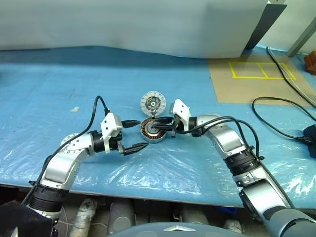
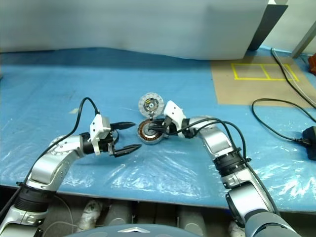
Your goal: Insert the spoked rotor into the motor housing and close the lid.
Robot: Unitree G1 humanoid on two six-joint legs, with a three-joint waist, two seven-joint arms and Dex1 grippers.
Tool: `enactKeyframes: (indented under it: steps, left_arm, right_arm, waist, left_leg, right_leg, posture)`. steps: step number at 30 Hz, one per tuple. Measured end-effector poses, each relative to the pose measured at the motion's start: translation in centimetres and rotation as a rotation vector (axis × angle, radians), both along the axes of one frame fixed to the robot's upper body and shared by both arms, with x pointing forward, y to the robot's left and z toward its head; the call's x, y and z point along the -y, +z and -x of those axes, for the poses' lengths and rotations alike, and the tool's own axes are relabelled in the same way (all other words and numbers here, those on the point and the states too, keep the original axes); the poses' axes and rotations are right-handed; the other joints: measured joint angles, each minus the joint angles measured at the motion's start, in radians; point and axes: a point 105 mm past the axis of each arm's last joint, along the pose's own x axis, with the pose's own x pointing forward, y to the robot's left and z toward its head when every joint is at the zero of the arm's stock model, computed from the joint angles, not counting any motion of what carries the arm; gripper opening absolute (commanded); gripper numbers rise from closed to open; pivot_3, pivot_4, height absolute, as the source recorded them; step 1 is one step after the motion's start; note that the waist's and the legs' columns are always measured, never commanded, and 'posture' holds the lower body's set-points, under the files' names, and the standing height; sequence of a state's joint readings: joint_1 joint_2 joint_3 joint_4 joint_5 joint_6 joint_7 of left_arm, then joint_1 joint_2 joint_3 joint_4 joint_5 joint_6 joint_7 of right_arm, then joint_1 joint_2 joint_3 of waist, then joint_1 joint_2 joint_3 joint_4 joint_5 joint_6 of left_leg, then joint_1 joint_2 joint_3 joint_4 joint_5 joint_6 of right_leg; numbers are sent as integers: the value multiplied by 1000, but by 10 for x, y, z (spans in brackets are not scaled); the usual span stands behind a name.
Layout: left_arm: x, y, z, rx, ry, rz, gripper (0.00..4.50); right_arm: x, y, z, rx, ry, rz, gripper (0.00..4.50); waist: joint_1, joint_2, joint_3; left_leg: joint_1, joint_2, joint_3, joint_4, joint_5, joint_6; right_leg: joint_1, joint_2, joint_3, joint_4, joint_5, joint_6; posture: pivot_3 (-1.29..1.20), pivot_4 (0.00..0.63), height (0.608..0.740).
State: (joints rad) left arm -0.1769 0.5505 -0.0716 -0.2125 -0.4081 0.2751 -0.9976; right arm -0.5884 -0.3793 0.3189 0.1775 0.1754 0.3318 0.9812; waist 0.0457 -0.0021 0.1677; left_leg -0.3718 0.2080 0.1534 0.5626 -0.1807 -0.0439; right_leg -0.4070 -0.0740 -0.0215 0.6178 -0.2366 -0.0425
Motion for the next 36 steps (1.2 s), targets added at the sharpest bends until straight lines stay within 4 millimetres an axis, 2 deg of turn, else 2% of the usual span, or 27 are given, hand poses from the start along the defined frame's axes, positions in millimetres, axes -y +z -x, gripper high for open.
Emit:
enactKeyframes:
  steps: [4,11,28,36]
  left_arm:
    - [-1,-2,2,-8,16,-2,4500]
    - [0,-1,2,-5,37,-5,4500]
    - [4,5,1,-10,41,-9,4500]
    - [0,-2,1,-13,42,-11,4500]
  right_arm:
    - [-7,-5,4,-1,48,13,576]
    - [-5,-18,2,-12,46,47,576]
    - [-2,-17,-2,3,44,64,576]
    - [-1,-16,-6,-5,18,54,576]
  waist:
    - [-1,0,0]
    - [-1,0,0]
    - [-1,0,0]
    - [-1,0,0]
  left_leg:
    - [0,0,0,0,0,0]
    - [0,0,0,1,0,0]
    - [0,0,0,1,0,0]
    - [0,0,0,1,0,0]
  right_leg:
    - [0,0,0,0,0,0]
    - [0,0,0,1,0,0]
    - [0,0,0,1,0,0]
    - [0,0,0,1,0,0]
  posture:
    - [0,150,740]
    - [0,150,740]
    - [0,150,740]
    - [0,150,740]
